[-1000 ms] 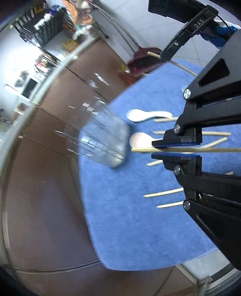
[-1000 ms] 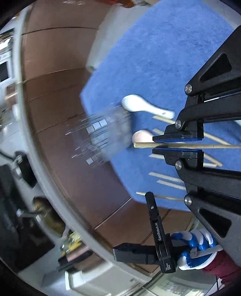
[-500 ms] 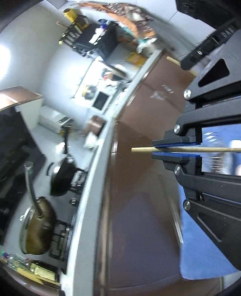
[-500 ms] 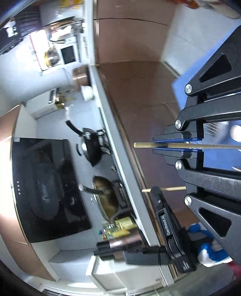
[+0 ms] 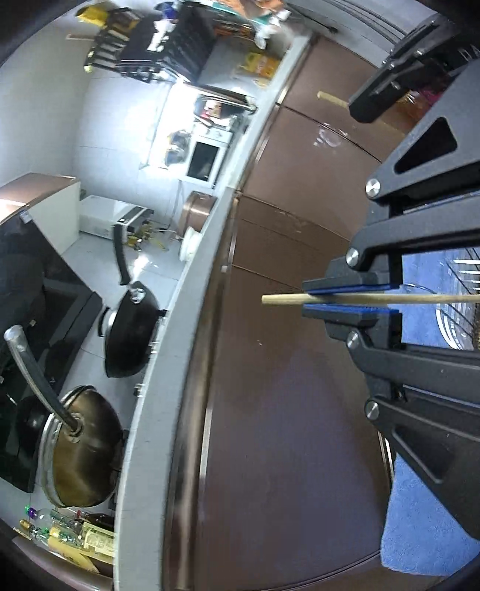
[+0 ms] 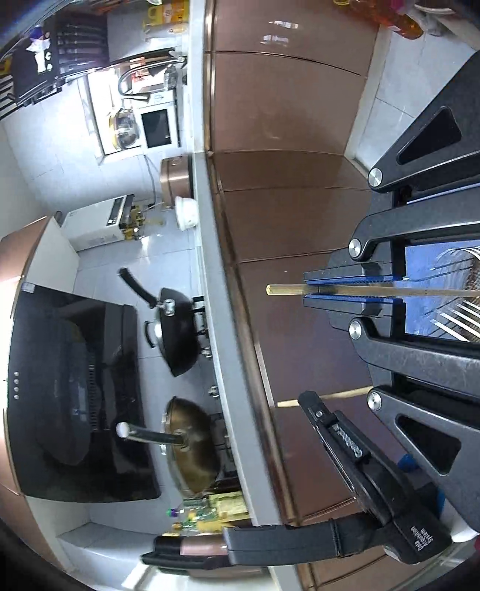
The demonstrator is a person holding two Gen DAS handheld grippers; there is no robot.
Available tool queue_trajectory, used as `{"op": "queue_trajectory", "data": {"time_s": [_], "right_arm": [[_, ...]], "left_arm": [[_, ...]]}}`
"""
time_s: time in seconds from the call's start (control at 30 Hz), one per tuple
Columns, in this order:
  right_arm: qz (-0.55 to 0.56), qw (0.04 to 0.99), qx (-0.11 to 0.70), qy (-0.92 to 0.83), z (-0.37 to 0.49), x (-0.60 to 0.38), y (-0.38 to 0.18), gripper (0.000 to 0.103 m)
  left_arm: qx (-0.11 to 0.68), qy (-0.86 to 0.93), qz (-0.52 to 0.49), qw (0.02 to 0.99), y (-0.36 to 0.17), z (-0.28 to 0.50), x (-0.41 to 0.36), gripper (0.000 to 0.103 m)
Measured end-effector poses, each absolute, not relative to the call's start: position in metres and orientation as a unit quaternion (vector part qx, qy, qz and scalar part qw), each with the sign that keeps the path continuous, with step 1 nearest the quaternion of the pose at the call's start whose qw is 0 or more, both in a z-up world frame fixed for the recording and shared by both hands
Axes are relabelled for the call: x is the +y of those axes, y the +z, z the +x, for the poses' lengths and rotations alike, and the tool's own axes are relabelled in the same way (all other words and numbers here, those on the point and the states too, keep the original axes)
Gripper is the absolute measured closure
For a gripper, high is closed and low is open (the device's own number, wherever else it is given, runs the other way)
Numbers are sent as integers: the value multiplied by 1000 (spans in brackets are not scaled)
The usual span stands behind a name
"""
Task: Organize utensils
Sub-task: 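Carry both chopsticks over the clear holder and open both tools to drop them in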
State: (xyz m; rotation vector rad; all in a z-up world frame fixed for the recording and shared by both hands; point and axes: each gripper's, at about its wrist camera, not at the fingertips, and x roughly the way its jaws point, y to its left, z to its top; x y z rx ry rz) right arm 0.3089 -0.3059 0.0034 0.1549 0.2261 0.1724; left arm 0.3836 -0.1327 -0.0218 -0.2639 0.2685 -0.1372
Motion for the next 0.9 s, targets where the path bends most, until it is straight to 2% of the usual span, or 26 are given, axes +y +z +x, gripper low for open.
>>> {"op": "queue_trajectory", "data": {"time_s": [0.13,0.17,0.2,0.23,0.27,0.33,0.43,0.5,0.6,0.7,0.8,0.9], "right_arm": [[66,985,137,78,303,-304,-25,93],[68,985,140,78,300,-306,-27,87],[69,985,140,76,296,-307,-28,77],[70,985,137,74,290,-308,-26,71],[71,986,134,73,285,-309,-24,63],[72,987,126,69,271,-313,-14,58],[72,989,115,66,244,-318,6,42],[73,989,108,62,224,-322,20,22],[68,992,91,53,187,-327,44,3],[69,993,76,55,144,-331,69,0],[59,995,62,55,103,-328,91,0],[55,996,49,41,63,-326,107,0]], "left_arm": [[138,-70,-117,981,-42,373,-135,93],[140,-73,-117,981,-43,369,-133,90],[140,-74,-115,981,-43,364,-132,80],[139,-74,-113,981,-41,358,-130,74],[136,-74,-108,982,-37,350,-127,72],[130,-72,-93,985,-28,335,-124,68],[121,-72,-69,988,-6,308,-116,65],[112,-71,-57,990,10,288,-109,64],[94,-64,-34,993,34,253,-97,64],[74,-59,-21,995,57,212,-83,63],[76,-56,-21,995,78,171,-65,55],[76,-60,-23,995,95,140,-51,52]]}}
